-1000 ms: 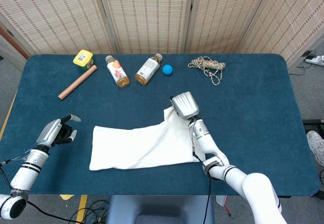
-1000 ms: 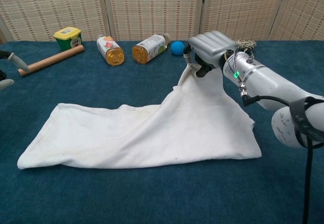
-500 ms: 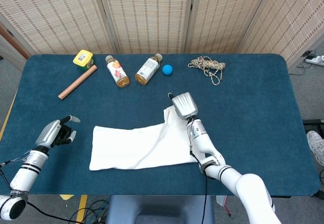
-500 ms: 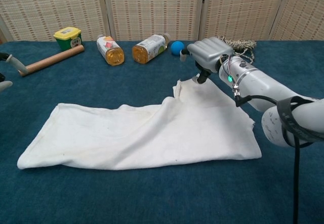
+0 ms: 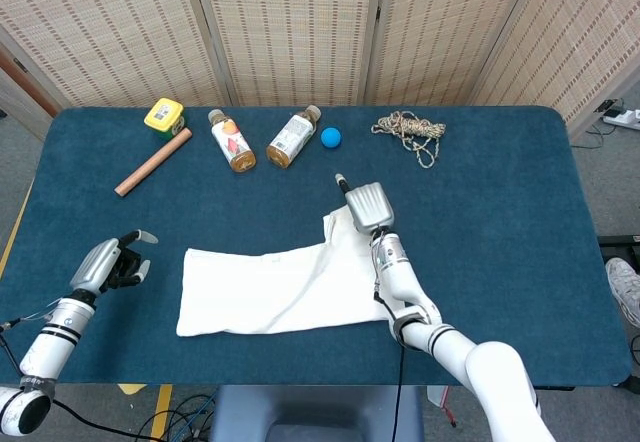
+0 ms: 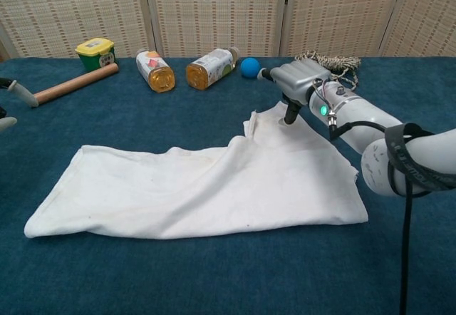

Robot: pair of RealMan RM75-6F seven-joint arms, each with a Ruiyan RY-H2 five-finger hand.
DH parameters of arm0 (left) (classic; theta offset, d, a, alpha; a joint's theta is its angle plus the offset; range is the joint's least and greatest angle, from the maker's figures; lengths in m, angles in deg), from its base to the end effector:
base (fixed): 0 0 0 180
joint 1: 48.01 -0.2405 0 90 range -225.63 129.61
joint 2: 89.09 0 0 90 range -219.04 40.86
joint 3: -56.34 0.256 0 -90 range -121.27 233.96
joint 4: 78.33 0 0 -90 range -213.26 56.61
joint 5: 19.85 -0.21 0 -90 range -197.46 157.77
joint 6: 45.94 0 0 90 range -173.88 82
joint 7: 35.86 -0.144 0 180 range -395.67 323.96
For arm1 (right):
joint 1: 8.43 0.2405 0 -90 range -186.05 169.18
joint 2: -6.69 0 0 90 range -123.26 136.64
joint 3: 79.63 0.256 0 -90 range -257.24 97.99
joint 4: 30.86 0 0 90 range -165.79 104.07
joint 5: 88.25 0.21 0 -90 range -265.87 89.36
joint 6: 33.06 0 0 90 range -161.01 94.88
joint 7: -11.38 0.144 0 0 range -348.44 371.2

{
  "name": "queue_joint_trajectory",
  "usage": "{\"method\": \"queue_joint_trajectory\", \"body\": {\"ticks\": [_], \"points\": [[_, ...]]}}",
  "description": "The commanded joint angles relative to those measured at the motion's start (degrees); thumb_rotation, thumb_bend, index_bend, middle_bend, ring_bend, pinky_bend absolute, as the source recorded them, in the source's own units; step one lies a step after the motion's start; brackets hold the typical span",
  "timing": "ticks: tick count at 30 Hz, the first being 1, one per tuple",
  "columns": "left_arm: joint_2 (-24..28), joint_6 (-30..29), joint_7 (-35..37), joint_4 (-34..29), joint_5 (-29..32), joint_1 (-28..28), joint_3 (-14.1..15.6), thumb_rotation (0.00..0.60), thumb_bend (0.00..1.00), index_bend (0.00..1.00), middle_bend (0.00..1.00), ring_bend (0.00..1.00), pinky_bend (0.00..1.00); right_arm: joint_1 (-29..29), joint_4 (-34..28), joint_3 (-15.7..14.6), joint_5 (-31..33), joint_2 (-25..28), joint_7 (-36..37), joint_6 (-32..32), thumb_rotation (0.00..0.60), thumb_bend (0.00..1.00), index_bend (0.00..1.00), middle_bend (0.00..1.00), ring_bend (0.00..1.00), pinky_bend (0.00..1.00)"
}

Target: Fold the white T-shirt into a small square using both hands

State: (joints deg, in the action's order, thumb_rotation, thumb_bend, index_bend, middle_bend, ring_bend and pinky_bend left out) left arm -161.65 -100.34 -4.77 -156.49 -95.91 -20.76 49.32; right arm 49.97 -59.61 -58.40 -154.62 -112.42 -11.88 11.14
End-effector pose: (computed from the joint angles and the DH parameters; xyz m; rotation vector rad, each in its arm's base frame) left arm -0.2951 0.3176 0.0900 -1.4192 -1.4825 -1.0794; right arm -0.1242 -0.4453 -0.0919 1.7745 -0.6243 0.6949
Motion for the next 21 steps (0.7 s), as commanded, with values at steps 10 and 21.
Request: {"method": "queue_joint_trajectory", "body": {"ticks": [10, 21], "points": [[0.02, -0.13, 0.16, 0.12, -0.08, -0.24, 0.13, 0.600, 0.52, 0.34, 0.92, 0.85, 0.96, 1.22, -1.21, 2.71, 9.20, 0.90, -10.06, -8.02, 0.600, 0.48, 0.21, 0.86, 0.96, 1.00], [-0.16, -0.27, 0.70, 0.49, -0.36, -0.37, 0.21, 0.600, 0.52, 0.34, 0.92, 0.85, 0.96, 1.00, -4.41, 1.64, 12.50, 2.21, -13.10, -8.51, 0.600, 0.47, 0.32, 0.86, 0.96, 1.00]]}}
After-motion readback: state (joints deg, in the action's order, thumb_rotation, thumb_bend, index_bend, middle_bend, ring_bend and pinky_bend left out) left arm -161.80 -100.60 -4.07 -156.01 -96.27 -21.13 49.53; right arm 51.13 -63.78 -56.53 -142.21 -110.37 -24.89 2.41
